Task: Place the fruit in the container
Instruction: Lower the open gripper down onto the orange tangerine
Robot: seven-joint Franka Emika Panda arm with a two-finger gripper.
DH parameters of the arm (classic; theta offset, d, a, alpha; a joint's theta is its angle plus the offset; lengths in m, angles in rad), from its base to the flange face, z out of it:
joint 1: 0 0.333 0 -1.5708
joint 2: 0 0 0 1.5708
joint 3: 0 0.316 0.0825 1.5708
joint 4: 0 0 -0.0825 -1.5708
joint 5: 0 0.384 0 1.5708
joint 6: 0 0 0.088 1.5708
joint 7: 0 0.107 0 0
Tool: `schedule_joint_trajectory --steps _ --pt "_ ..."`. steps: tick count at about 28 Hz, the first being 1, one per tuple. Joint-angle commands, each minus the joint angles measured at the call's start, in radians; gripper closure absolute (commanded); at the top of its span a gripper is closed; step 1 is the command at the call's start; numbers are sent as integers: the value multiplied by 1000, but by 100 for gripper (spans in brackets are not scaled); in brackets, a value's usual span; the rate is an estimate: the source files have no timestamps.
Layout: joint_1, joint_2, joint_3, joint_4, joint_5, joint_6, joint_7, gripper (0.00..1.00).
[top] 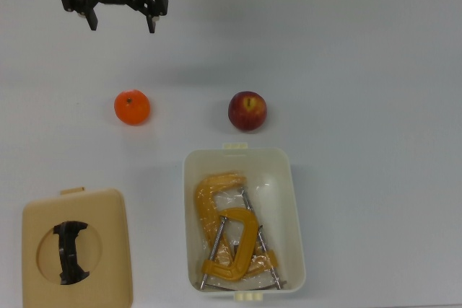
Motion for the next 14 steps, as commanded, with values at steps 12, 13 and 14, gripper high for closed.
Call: schedule_joint_trajectory --steps 12,13,14 --pt "-15 -12 -11 -219 -16 216 -34 0" --pt "-15 -12 -11 -227 -19 221 -34 0" --pt "-14 -11 -11 -236 -23 224 -34 0"
